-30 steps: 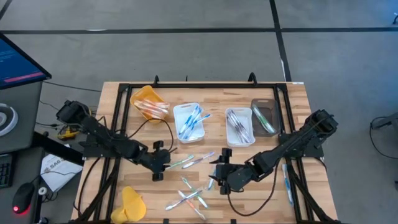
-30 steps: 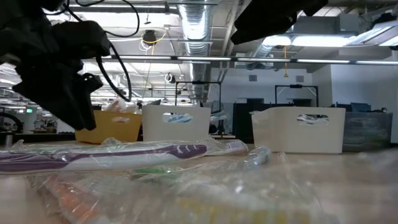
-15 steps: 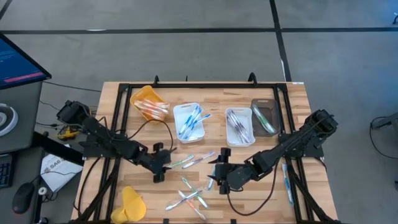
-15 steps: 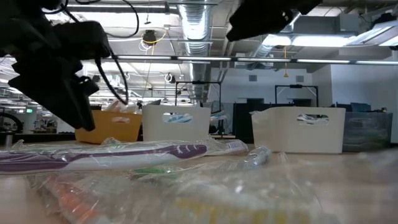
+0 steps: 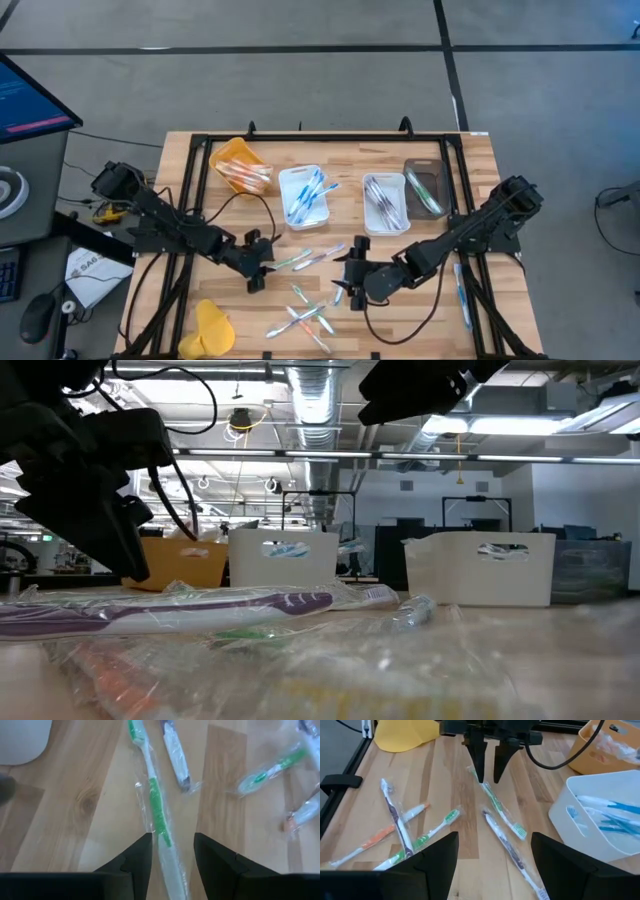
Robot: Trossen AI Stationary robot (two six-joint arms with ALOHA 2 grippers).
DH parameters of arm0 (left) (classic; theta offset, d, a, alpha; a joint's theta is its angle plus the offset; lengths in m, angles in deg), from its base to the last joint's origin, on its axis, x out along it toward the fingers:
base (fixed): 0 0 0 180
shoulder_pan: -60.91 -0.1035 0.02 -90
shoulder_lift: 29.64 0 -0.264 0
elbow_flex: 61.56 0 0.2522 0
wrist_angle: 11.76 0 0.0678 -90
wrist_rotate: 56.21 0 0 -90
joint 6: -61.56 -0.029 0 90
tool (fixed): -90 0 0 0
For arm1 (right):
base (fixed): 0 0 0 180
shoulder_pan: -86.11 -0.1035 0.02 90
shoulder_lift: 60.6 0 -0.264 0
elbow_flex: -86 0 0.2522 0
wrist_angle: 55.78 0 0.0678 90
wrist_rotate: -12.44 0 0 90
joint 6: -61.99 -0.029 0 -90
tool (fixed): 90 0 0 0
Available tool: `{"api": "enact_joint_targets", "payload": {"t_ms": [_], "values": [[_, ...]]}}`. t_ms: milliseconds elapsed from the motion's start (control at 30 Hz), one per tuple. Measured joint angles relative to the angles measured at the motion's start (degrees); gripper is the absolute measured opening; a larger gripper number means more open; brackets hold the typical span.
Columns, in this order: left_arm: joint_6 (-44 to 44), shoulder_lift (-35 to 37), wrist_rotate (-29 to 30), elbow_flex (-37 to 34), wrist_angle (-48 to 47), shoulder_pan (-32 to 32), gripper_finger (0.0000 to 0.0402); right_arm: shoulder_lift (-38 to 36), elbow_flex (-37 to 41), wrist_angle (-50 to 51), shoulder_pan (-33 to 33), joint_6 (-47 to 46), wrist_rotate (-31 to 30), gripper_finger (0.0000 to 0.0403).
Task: Pick & Place Toothbrushes
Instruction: Put the top green toothbrush into the black bin
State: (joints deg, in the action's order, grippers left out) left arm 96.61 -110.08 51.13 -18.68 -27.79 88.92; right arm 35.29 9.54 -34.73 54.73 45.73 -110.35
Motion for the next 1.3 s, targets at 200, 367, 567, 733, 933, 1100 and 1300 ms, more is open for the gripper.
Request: {"api": "enact_joint_targets", "payload": {"t_ms": [200,367,567,733,933,1100,1300], "values": [[0.00,0.00,-0.06,0.00,0.82,0.08,0.0132,0.00,0.00,-0.02,-0.47,-1.76,0.00,0.0245],[-0.02,0.00,-0.15,0.00,1.19,0.26,0.0131,0.00,0.00,-0.02,-0.39,-1.76,0.00,0.0245],[0.06,0.02,-0.13,-1.33,2.74,0.63,0.0130,0.00,0.00,-0.02,0.07,-1.76,0.00,0.0245],[1.26,0.02,0.27,-5.55,10.48,0.61,0.0130,0.00,0.00,-0.01,0.05,-1.27,0.00,0.0245],[1.42,0.02,0.33,-9.69,19.77,0.61,0.0130,0.00,0.00,-0.02,0.07,-1.14,0.00,0.0245],[1.04,0.02,0.35,-10.29,21.72,0.61,0.0130,0.00,0.00,-0.02,0.07,-1.14,0.00,0.0245],[-0.38,0.02,0.44,-10.29,21.86,0.61,0.0130,0.00,0.00,-0.02,0.07,-1.14,0.00,0.0245]]}}
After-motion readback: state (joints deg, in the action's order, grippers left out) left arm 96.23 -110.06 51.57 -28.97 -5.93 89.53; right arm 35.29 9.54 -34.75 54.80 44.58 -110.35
